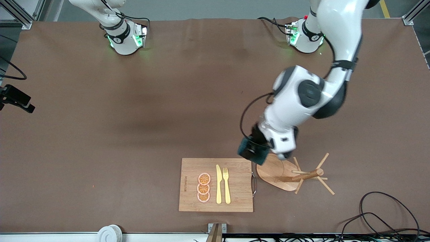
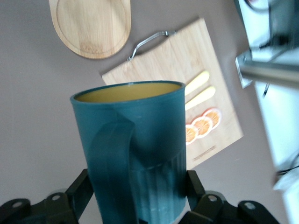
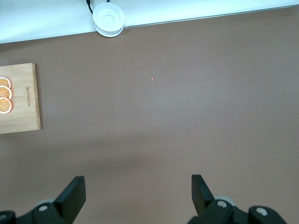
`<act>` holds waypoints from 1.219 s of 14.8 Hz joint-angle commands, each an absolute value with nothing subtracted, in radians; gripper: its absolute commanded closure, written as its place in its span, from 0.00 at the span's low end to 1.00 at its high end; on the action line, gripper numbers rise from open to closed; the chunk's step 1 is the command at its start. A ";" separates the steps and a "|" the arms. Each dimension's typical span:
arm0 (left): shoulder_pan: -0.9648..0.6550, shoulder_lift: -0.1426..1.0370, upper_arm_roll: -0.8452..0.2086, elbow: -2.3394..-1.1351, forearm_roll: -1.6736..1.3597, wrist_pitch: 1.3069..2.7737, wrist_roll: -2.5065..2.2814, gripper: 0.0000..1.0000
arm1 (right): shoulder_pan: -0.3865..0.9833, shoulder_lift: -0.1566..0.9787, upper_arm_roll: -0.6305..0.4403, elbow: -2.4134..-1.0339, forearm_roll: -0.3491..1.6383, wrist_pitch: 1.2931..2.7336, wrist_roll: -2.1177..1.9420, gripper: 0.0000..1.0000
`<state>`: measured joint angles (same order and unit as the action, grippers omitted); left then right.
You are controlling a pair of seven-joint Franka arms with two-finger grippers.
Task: Transfer cup from left to right arm and place
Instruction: 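Lift the teal mug off the stand with the left gripper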
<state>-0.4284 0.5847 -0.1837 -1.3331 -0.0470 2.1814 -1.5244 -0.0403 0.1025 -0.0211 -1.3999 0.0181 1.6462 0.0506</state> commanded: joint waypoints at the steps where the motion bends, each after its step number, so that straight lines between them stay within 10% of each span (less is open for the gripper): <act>1: -0.553 0.616 -0.161 -1.332 0.108 2.178 -1.586 0.53 | -0.060 0.095 -0.005 -1.399 0.008 1.638 0.041 0.00; 18: -1.026 0.991 -0.133 -1.348 1.328 2.085 -2.213 0.52 | -0.067 0.095 -0.005 -1.391 0.009 1.649 0.048 0.00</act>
<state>-0.9866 0.9507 -0.1500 -1.3706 1.2456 2.1308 -2.1854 -0.0407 0.1025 -0.0215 -1.3983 0.0180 1.6483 0.0507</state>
